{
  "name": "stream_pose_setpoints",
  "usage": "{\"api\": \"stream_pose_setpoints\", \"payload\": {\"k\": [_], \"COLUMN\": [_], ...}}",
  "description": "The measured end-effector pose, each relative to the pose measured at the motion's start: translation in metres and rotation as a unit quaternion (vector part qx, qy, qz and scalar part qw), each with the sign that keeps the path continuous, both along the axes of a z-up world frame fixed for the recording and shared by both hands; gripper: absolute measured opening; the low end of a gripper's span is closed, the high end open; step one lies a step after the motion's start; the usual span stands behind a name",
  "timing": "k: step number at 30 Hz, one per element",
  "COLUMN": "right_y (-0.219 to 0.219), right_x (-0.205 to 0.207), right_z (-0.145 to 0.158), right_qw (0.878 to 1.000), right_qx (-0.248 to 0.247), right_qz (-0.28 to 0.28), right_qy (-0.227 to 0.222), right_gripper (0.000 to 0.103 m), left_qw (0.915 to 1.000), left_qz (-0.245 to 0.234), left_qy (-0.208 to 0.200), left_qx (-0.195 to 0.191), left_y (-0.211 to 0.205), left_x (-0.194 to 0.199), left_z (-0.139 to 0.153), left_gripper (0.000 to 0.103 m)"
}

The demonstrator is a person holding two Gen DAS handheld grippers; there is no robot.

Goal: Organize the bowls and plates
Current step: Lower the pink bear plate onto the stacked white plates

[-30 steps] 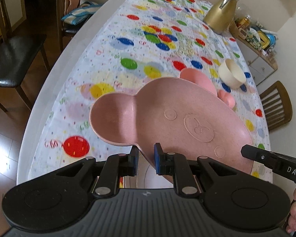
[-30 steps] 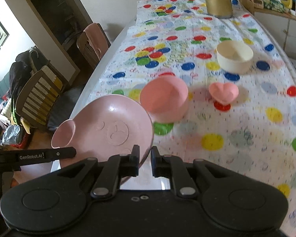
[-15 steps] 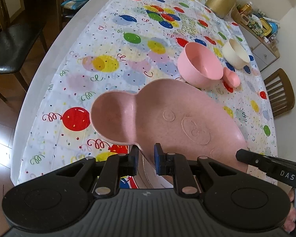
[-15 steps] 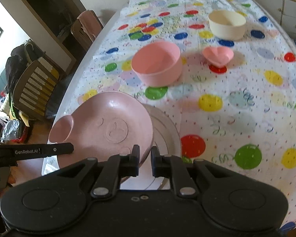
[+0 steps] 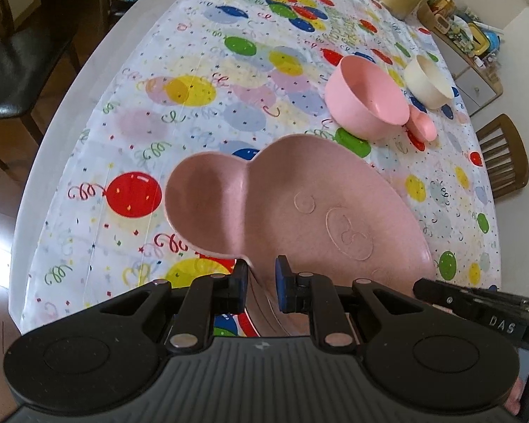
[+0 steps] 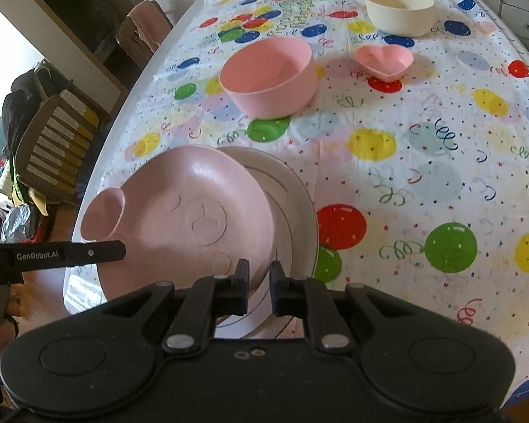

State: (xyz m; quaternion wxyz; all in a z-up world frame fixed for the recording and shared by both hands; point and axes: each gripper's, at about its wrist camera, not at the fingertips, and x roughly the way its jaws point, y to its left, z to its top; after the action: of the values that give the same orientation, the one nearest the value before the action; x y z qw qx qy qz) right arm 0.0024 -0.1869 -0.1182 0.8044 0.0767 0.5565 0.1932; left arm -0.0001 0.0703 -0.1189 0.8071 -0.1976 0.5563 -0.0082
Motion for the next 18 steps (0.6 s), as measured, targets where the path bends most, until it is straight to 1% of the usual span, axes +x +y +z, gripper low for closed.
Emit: {"api": "stream_pose_setpoints", "payload": {"k": [6, 10, 14, 18], "right_y": [0.0, -0.001, -0.002, -0.002], "right_x": [-0.003, -0.005, -0.007, -0.009], "right_z": [-0.005, -0.004, -0.01, -0.011], "right_qw": [1.0, 1.0, 0.999, 0.999], "right_qx": [0.003, 0.006, 0.004, 0.008], "right_qz": [0.002, 0.006, 0.008, 0.011], "right_qy": [0.011, 0.014, 0.036, 0.044], "right_gripper": [0.01, 0.01, 0.01, 0.01], "left_qw": [0.9998, 0.9997, 0.9996, 0.9993], "left_qz": [0.006, -0.003, -0.01, -0.011], "left_qy": [0.012, 0.02, 0.022, 0.03], "left_qx": [-0.016, -0.016, -0.017, -0.018], "left_y": [0.004, 0.003, 0.003, 0.005], "left_x": [-0.003, -0.003, -0.004, -0.004], "left_z": [-0.006, -0.007, -0.007, -0.011], "left_gripper": [0.015, 0.015, 0.015, 0.015]}}
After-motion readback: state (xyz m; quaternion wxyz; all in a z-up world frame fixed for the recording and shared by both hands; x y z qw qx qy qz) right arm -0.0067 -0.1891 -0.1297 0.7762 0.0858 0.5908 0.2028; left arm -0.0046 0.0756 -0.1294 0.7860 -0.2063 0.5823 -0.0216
